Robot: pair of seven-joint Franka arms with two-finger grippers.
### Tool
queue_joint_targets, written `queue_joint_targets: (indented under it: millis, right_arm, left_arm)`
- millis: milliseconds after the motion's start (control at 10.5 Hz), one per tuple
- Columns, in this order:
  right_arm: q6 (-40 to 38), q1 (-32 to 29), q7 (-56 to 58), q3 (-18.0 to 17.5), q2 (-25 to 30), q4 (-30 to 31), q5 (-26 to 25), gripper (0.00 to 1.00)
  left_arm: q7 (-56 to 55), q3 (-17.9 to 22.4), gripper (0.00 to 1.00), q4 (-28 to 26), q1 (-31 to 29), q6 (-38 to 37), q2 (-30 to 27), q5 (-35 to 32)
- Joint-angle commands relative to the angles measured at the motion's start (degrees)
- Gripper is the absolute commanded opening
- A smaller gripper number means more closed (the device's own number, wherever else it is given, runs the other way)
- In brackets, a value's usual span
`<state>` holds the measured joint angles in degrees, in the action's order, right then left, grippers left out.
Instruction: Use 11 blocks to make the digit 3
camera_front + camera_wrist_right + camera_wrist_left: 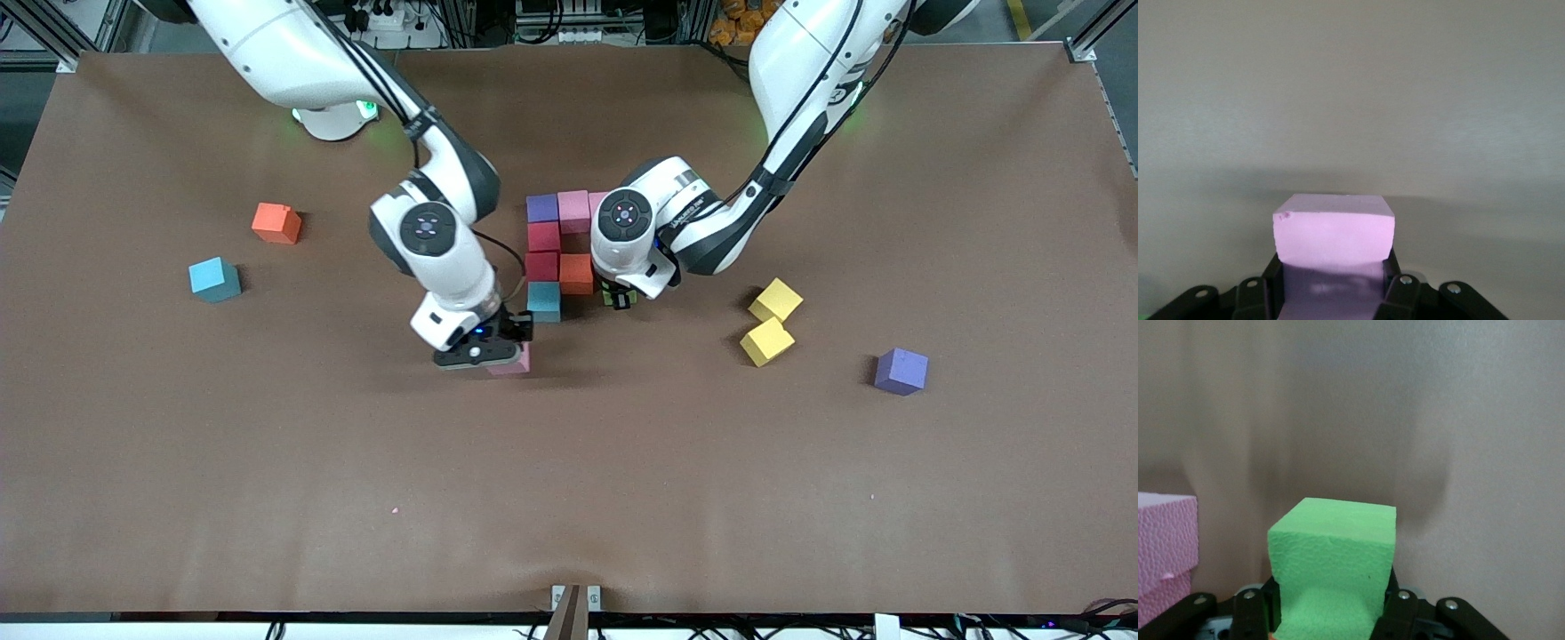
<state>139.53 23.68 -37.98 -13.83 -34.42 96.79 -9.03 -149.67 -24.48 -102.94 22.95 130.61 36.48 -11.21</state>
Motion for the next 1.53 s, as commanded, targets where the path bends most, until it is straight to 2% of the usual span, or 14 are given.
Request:
queue_joint_targets:
  millis: [0, 286, 1241, 1336, 1432]
  right_arm:
    - [-1.46, 5.47, -3.58, 3.97, -4.68, -5.55, 0.24, 0.39]
    - [-1.46, 9.09, -6.21, 5.48, -5.65, -5.03, 0.07, 0.39]
    - [-1.54, 11.21, -9.21, 5.31, -5.57, -1.78, 0.24, 0.39]
    - [-1.54, 11.21, -9.13, 5.31, -5.48, -1.78, 0.33, 0.42]
    - [-1.54, 11.21, -9.21, 5.31, -5.31, -1.78, 0.42, 0.84]
  left_arm:
    - [-0.89, 0.22, 0.47, -1.64, 0.08, 1.67, -0.36, 0.66]
    - [-0.89, 0.22, 0.47, -7.52, -0.45, 8.41, -2.64, 0.22]
    - [-0.98, 0.22, 0.47, -8.32, 1.39, 10.54, -3.00, 0.05]
    - [-0.98, 0.22, 0.47, -8.33, 1.39, 10.55, -2.91, 0.05]
    - [-0.98, 0.22, 0.47, -8.24, 1.39, 10.55, -2.82, 0.05]
